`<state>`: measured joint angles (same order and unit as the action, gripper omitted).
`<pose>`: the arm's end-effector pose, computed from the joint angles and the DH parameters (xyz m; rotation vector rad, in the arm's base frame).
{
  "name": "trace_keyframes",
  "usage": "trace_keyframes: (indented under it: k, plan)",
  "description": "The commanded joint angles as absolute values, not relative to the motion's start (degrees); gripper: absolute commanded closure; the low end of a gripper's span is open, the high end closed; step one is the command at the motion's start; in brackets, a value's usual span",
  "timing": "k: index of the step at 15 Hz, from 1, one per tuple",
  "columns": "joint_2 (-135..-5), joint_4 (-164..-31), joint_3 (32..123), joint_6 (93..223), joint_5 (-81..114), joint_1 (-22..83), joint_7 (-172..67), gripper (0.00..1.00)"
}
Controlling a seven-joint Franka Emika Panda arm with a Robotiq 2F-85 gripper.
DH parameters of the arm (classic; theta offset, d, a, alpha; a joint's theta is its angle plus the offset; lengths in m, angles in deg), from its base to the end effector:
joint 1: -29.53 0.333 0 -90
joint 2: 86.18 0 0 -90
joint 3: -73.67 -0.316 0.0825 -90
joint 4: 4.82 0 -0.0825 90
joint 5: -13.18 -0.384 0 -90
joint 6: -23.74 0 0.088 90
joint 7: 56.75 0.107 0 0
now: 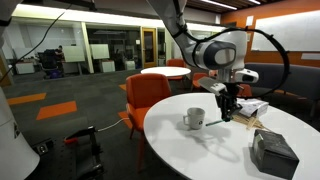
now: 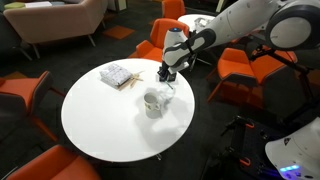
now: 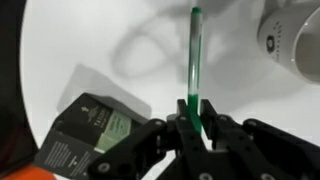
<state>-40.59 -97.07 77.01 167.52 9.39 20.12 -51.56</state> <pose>0.6849 -0.1499 0.1694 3.0851 -0.5371 0.1651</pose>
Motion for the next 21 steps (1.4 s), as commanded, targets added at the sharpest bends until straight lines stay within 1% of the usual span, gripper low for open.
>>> trace_keyframes:
  k: [1, 3, 4, 7, 9, 15, 18, 21]
  plan:
    - [-47.60, -105.24, 73.71, 170.97, 9.26, 17.98, -63.23, 0.98]
    - [-49.80, -107.48, 72.74, 173.01, 8.88, 17.71, -66.87, 0.98]
    - [-50.74, -108.94, 74.42, 176.08, 9.49, 19.57, -63.56, 0.98]
    - [-52.20, -112.26, 81.35, 185.26, 12.99, 26.76, -50.61, 0.98]
    - [-51.29, -112.35, 89.04, 187.86, 17.46, 34.56, -40.57, 0.98]
    - [-45.42, -109.14, 113.62, 184.68, 31.23, 60.73, -9.22, 0.98]
    - [-40.32, -108.31, 122.35, 182.61, 34.39, 70.85, 3.56, 0.98]
    - [-35.13, -108.39, 128.35, 178.36, 34.66, 78.02, 11.90, 0.98]
